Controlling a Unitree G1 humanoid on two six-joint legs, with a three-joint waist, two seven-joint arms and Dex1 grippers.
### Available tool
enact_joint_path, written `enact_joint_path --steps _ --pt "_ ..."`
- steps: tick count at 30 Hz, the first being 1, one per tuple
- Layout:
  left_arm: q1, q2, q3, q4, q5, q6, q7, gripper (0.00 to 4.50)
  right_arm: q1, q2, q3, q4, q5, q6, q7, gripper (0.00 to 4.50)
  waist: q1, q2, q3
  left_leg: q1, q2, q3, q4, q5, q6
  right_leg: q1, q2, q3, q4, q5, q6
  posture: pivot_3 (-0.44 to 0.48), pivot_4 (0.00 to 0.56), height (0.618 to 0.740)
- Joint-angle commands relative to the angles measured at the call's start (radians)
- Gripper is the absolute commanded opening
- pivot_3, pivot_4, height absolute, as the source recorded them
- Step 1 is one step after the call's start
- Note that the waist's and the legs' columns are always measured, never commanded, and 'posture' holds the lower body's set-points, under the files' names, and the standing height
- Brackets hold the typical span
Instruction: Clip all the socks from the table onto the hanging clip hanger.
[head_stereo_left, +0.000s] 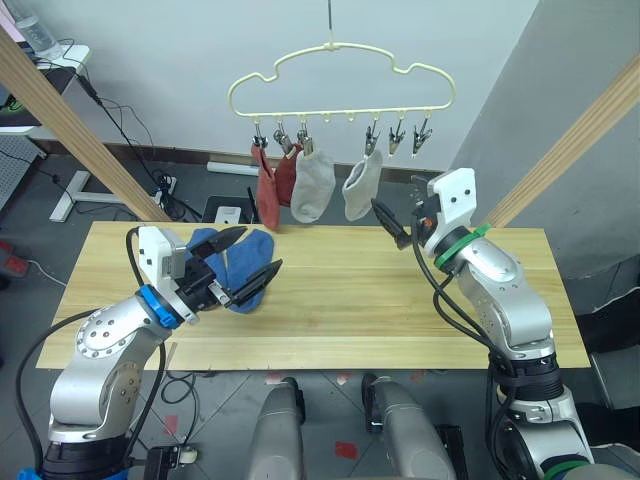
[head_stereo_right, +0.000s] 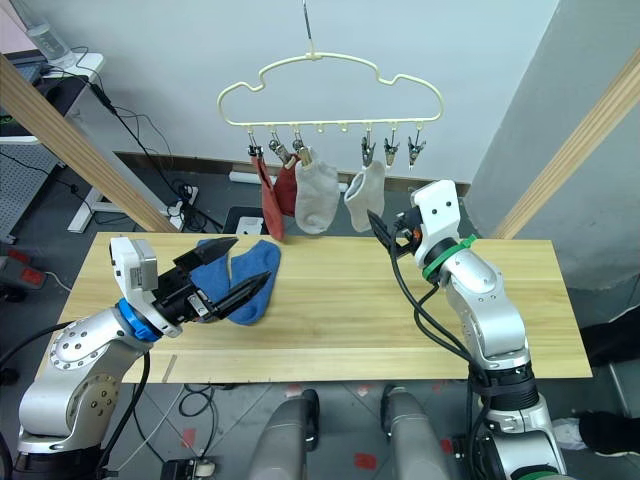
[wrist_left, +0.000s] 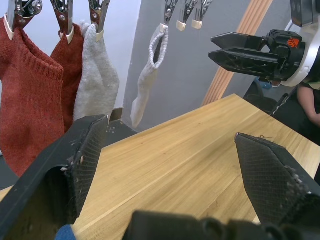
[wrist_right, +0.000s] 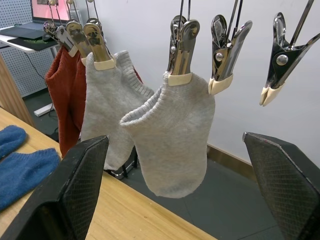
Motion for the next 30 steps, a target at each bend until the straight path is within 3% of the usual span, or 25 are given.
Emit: enact_joint_path --steps 1,30 --pt "-0.002 0.002 0.012 -0.035 -0.012 -0.012 0.0 4.5 -0.01 -0.001 0.001 -0.028 -0.001 -0.022 0.003 4.49 0.0 0.0 0.0 0.0 0.0 0.0 0.0 0.0 0.0 0.0 0.0 0.0 0.0 0.0 0.0 0.085 0.331 0.74" --pt "-0.065 -0.014 0.012 -0.046 -0.045 -0.002 0.016 4.5 -0.081 0.037 0.001 -0.025 0.0 -0.023 -0.033 4.49 0.0 0.0 0.0 0.0 0.0 0.0 0.0 0.0 0.0 0.0 0.0 0.0 0.001 0.0 0.0 0.083 0.335 0.74"
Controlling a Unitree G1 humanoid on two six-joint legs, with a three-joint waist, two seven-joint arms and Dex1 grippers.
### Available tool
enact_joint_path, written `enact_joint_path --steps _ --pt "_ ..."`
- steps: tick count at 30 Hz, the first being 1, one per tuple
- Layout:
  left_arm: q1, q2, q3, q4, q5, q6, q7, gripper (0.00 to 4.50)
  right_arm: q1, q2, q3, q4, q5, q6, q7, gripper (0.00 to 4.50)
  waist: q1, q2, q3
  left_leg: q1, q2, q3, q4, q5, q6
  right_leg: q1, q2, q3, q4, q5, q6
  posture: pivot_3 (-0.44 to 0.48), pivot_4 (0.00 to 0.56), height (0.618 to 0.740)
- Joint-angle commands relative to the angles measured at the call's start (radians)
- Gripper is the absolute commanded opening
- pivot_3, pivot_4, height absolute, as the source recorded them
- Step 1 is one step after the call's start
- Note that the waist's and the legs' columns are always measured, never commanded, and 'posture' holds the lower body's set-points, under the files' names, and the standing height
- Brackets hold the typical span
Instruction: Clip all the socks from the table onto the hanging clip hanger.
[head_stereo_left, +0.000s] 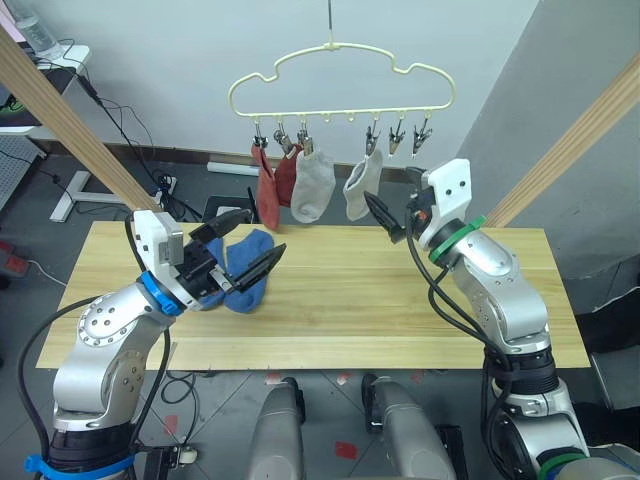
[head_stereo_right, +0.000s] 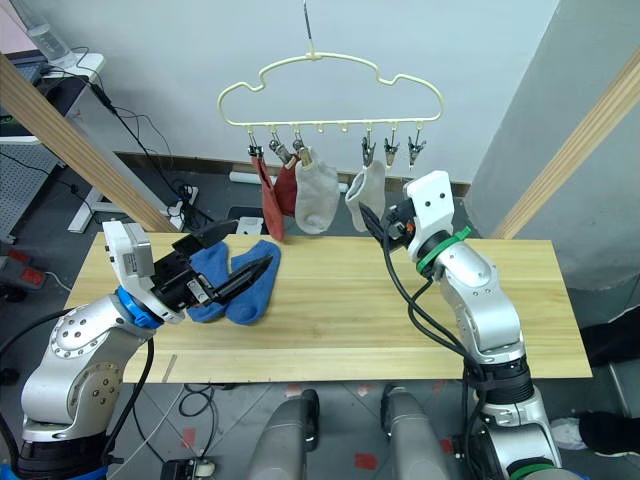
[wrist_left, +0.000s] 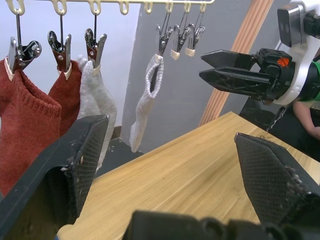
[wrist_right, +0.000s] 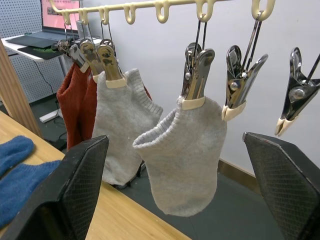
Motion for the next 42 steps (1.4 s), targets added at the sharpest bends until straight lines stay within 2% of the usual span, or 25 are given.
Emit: enact_joint_path --steps 1,16,32,42 --pt "-0.001 -0.002 0.012 -0.032 -0.023 -0.007 -0.003 4.5 -0.04 0.02 -0.014 -0.021 -0.002 -0.022 -0.028 4.49 0.0 0.0 0.0 0.0 0.0 0.0 0.0 0.0 0.0 0.0 0.0 0.0 0.0 0.0 0.0 0.083 0.336 0.74" --pt "-0.009 -0.002 0.006 -0.029 -0.023 -0.005 -0.002 4.5 -0.15 0.066 -0.029 0.108 -0.041 -0.062 -0.118 4.49 0.0 0.0 0.0 0.0 0.0 0.0 0.0 0.0 0.0 0.0 0.0 0.0 0.0 0.0 0.0 0.084 0.336 0.74" --pt "0.011 -0.003 0.008 -0.039 -0.019 -0.01 -0.002 4.5 -0.199 0.098 -0.025 0.168 -0.042 -0.106 -0.121 4.49 0.0 0.0 0.0 0.0 0.0 0.0 0.0 0.0 0.0 0.0 0.0 0.0 0.0 0.0 0.0 0.092 0.331 0.74" --pt "0.017 -0.006 0.003 -0.05 -0.018 -0.005 0.003 4.5 -0.197 0.103 -0.027 0.174 -0.132 -0.078 -0.243 4.49 0.001 0.0 0.0 0.0 0.0 0.0 0.0 0.0 0.0 0.0 0.0 0.0 0.0 0.0 0.0 0.093 0.328 0.74"
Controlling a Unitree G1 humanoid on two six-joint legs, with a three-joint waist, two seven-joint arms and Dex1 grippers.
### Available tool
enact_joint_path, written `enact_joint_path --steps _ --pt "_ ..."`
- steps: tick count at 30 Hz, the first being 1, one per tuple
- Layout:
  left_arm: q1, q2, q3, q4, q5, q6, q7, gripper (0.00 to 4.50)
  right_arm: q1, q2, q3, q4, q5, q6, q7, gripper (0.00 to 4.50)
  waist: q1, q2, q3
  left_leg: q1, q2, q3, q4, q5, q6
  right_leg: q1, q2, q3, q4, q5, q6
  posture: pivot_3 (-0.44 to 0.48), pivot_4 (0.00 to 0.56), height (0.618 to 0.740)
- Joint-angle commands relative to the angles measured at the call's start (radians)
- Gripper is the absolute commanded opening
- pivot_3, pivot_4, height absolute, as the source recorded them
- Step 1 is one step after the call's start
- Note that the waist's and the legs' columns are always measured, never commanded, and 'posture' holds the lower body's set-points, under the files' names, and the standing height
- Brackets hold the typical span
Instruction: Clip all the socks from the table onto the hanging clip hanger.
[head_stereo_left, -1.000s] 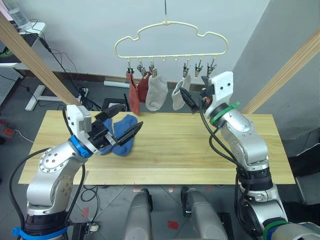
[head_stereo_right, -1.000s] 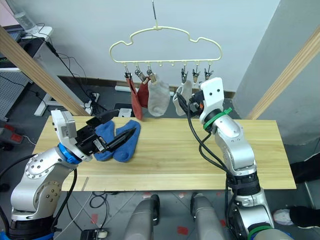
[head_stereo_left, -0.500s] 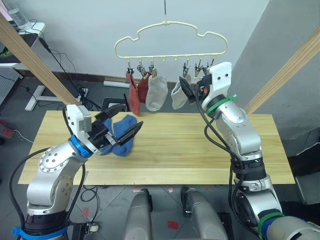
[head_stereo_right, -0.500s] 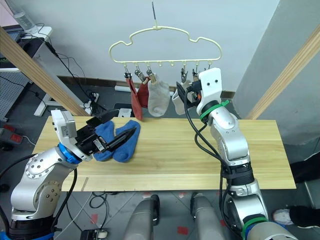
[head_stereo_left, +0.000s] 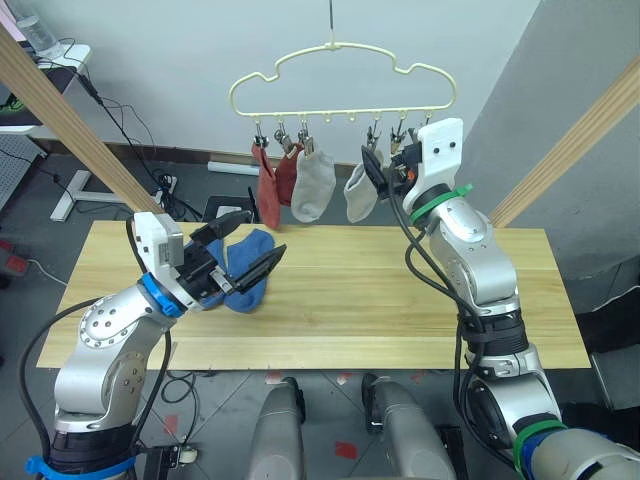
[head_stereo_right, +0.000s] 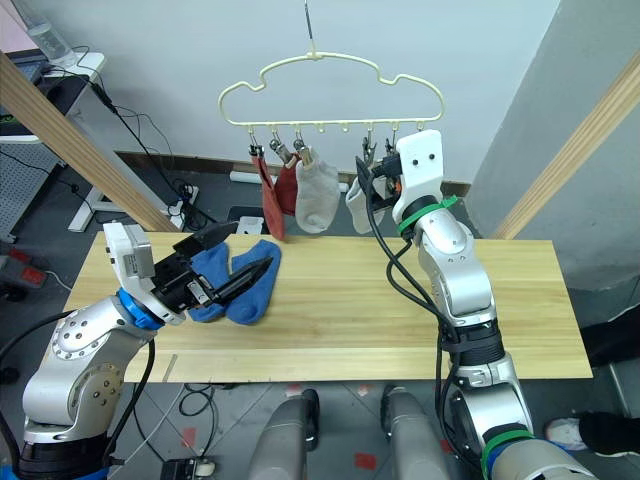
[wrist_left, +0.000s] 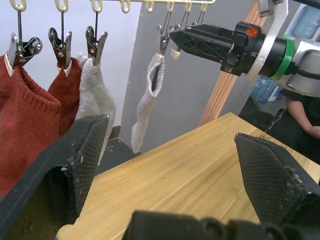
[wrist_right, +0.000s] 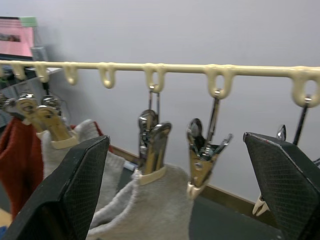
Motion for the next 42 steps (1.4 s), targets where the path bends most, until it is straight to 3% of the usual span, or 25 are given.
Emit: enact_joint_path --steps 1,5,7,15,42 --pt "0.01 0.001 0.003 -0.047 -0.013 -0.005 0.002 4.5 -0.004 0.005 -0.01 -0.03 -0.035 0.0 -0.045 4.49 0.0 0.0 0.0 0.0 0.0 0.0 0.0 0.0 0.0 0.0 0.0 0.0 0.0 0.0 0.0 0.093 0.328 0.74" --pt "0.011 0.002 0.003 -0.048 -0.015 -0.003 -0.001 4.5 -0.003 0.018 -0.016 -0.035 -0.045 0.002 -0.078 4.49 0.0 0.0 0.0 0.0 0.0 0.0 0.0 0.0 0.0 0.0 0.0 0.0 0.0 0.0 0.0 0.092 0.325 0.74" --pt "0.009 0.002 0.002 -0.045 -0.014 -0.003 -0.002 4.5 -0.001 0.022 -0.017 -0.038 -0.043 0.005 -0.085 4.13 0.0 0.0 0.0 0.0 0.0 0.0 0.0 0.0 0.0 0.0 0.0 0.0 0.0 0.0 0.0 0.091 0.324 0.74" --pt "0.011 0.0 -0.002 -0.04 -0.008 -0.007 -0.003 4.5 -0.015 0.035 -0.015 -0.023 -0.045 0.007 -0.089 1.46 0.0 0.0 0.0 0.0 0.0 0.0 0.0 0.0 0.0 0.0 0.0 0.0 0.0 0.0 0.0 0.09 0.326 0.74" --pt "0.037 -0.005 -0.003 -0.054 -0.005 -0.009 0.011 4.5 -0.074 0.087 -0.02 0.041 -0.058 -0.029 -0.106 1.46 0.0 0.0 0.0 0.0 0.0 0.0 0.0 0.0 0.0 0.0 0.0 0.0 0.0 0.0 0.0 0.1 0.335 0.74"
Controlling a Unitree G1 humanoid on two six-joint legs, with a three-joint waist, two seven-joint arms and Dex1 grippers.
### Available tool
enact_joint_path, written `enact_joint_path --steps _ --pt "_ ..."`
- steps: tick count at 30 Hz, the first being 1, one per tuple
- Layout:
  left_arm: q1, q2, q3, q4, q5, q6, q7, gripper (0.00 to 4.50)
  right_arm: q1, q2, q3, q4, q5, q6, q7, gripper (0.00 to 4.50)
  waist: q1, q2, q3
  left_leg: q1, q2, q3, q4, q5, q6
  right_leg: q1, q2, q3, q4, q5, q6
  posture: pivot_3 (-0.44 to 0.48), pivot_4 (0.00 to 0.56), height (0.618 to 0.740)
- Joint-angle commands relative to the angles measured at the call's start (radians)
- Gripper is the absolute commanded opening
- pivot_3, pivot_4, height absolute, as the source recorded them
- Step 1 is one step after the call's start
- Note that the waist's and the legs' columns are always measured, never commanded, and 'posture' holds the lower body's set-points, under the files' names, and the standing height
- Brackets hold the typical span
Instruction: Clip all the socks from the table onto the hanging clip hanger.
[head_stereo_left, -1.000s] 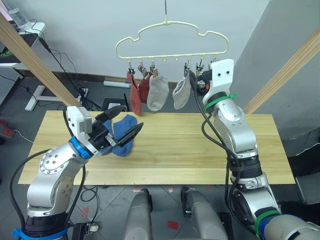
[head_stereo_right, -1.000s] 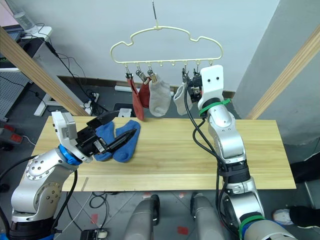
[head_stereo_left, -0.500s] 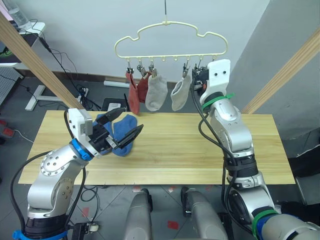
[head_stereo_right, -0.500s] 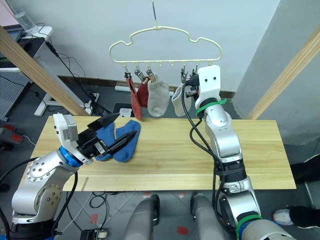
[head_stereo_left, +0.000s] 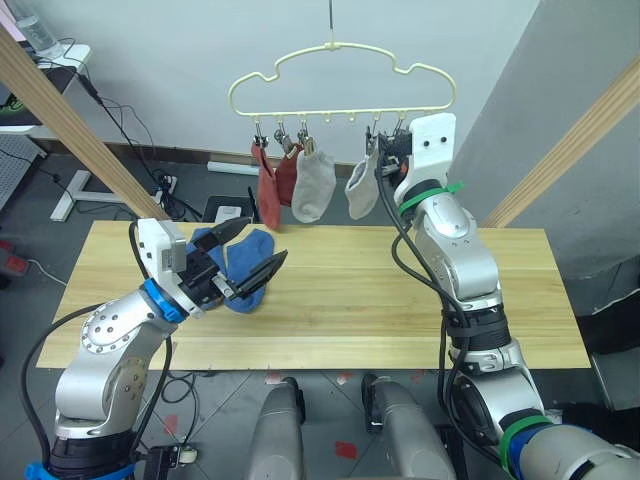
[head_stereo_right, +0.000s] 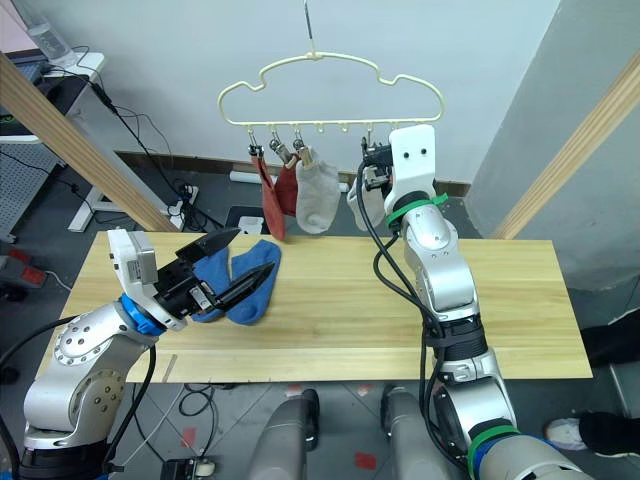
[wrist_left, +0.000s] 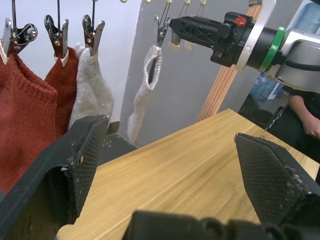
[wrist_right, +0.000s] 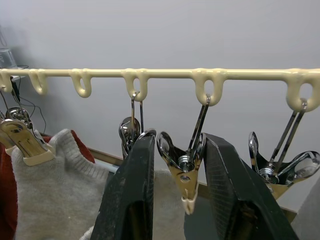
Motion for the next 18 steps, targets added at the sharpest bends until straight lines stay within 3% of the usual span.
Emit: enact_joint_path --steps 1,3,10,14,18 --pt "0.01 -0.002 0.003 -0.044 -0.006 -0.01 0.004 4.5 -0.031 0.004 -0.011 -0.015 -0.003 -0.033 -0.011 1.46 0.0 0.0 0.0 0.0 0.0 0.0 0.0 0.0 0.0 0.0 0.0 0.0 0.0 0.0 0.0 0.1 0.335 0.74" --pt "0.01 -0.001 0.004 -0.044 -0.006 -0.011 0.004 4.5 -0.031 0.004 -0.012 -0.014 -0.003 -0.034 -0.01 1.46 0.0 0.0 0.0 0.0 0.0 0.0 0.0 0.0 0.0 0.0 0.0 0.0 0.0 0.0 0.0 0.1 0.336 0.74" --pt "0.011 -0.003 0.001 -0.046 -0.005 -0.009 0.009 4.5 -0.034 0.005 -0.014 -0.008 0.0 -0.048 -0.007 0.08 0.0 0.0 0.0 0.0 0.0 0.0 0.0 0.0 0.0 0.0 0.0 0.0 0.0 0.0 0.0 0.099 0.339 0.74" --pt "0.022 0.005 -0.004 -0.042 0.0 -0.004 0.008 4.5 -0.022 -0.009 -0.023 -0.029 0.014 -0.037 0.017 0.06 0.0 0.0 0.0 0.0 0.0 0.0 0.0 0.0 0.0 0.0 0.0 0.0 0.0 0.0 0.0 0.096 0.343 0.74" --pt "0.058 0.044 -0.019 0.084 0.153 -0.041 0.043 4.5 -0.005 -0.065 -0.051 -0.094 0.14 0.102 0.161 0.06 0.0 0.001 0.0 0.0 0.0 0.0 -0.001 0.0 0.0 0.0 0.0 0.0 -0.001 0.0 0.0 0.085 0.349 0.74"
